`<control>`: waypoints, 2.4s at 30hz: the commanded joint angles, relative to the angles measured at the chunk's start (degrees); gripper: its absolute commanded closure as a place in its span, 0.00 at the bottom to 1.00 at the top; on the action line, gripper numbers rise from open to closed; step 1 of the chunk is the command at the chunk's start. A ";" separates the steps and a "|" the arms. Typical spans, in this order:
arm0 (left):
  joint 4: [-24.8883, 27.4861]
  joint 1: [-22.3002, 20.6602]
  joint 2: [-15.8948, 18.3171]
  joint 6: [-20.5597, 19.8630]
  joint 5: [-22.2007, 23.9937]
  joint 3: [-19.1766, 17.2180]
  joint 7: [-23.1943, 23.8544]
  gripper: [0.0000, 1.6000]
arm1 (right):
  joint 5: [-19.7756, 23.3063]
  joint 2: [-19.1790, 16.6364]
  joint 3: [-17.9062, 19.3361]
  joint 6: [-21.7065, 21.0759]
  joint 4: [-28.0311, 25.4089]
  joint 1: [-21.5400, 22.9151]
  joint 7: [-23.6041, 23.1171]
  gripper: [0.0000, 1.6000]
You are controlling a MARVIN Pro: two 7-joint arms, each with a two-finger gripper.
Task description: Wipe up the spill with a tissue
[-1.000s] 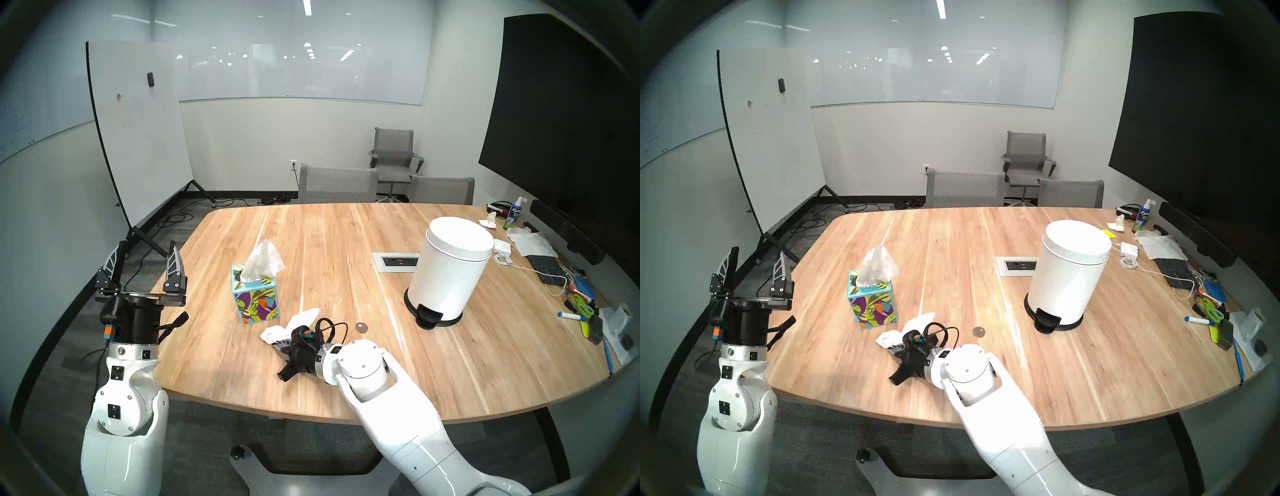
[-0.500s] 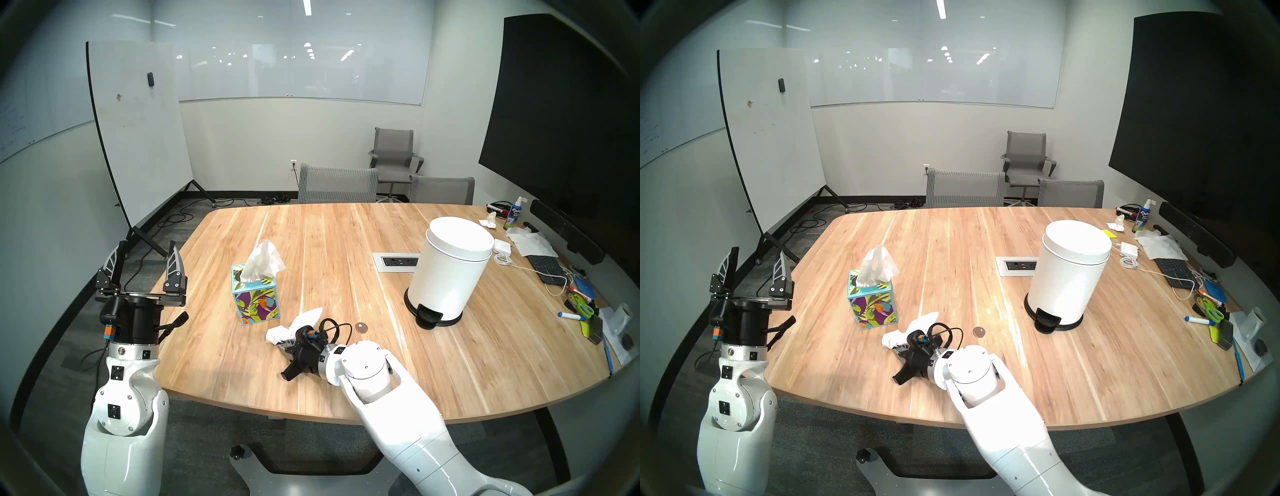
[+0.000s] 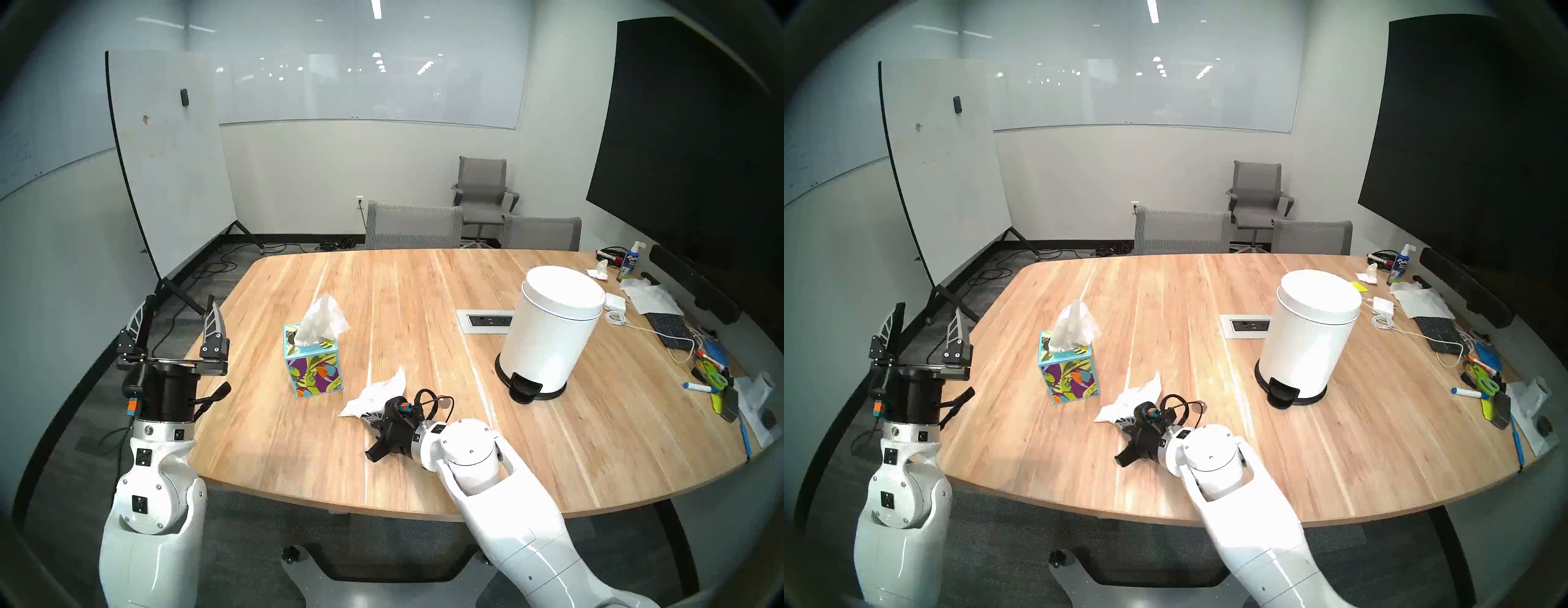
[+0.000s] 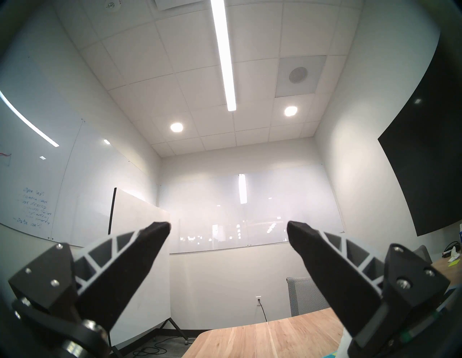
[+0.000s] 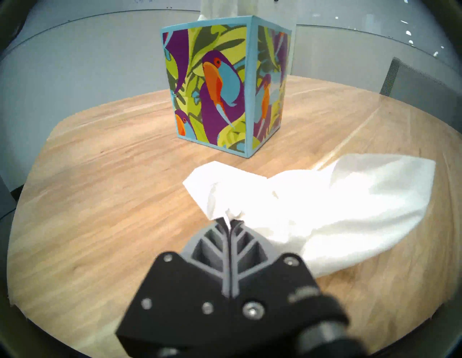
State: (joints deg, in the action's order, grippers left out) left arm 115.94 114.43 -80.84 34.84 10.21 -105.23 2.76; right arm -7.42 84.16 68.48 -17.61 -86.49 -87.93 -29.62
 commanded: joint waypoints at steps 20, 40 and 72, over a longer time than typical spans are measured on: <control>0.99 0.12 -0.11 0.43 -0.03 -0.09 -0.04 0.00 | 0.33 2.74 -1.81 1.44 -1.03 1.35 0.91 1.00; 1.00 0.13 -0.11 0.44 -0.03 -0.10 -0.04 0.00 | 0.11 5.21 -4.31 -1.23 7.93 8.86 -1.36 1.00; 1.00 0.12 -0.11 0.43 -0.03 -0.10 -0.04 0.00 | 1.20 4.92 0.33 6.06 11.00 9.55 -0.69 1.00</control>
State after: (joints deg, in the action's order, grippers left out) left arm 115.94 114.43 -80.84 34.84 10.21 -105.23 2.77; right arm -6.70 89.35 68.41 -10.53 -69.35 -76.16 -30.55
